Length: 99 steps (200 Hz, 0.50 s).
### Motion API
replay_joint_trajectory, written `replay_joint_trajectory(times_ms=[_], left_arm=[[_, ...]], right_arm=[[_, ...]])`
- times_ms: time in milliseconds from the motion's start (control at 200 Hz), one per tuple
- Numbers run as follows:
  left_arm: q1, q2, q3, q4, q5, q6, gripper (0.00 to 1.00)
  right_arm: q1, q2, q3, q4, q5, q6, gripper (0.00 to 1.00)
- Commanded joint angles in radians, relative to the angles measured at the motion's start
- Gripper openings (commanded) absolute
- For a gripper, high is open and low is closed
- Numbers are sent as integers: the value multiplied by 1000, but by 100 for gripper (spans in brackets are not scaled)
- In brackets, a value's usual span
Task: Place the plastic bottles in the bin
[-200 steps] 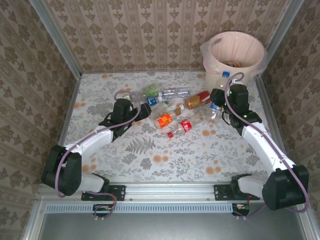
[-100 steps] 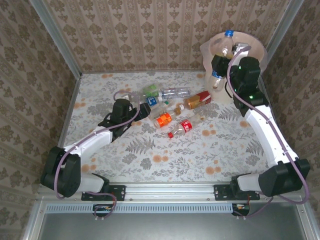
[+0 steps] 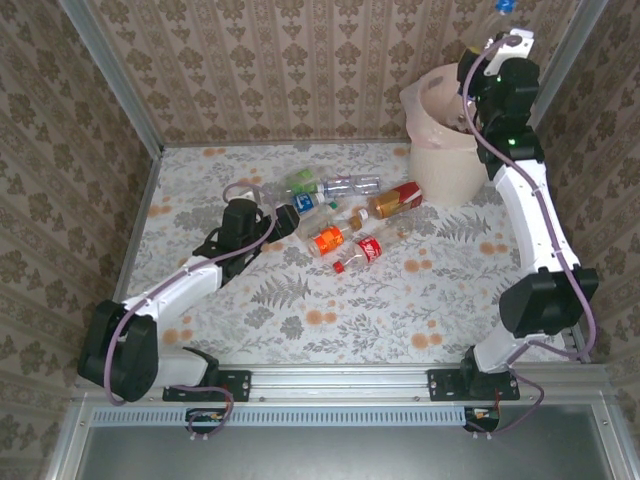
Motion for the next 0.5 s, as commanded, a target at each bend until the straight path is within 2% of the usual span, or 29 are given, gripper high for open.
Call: replay_joint_trajectory(times_ms=[0, 235, 490], left_arm=[[4, -48, -25, 16, -34, -19, 100], [0, -60, -34, 9, -51, -21, 100], [-2, -81, -45, -7, -75, -18, 100]], right_arm=[[-14, 61, 52, 33, 101, -64, 42], [-20, 184, 123, -50, 90, -177, 44], [-50, 153, 53, -238, -49, -208, 45]])
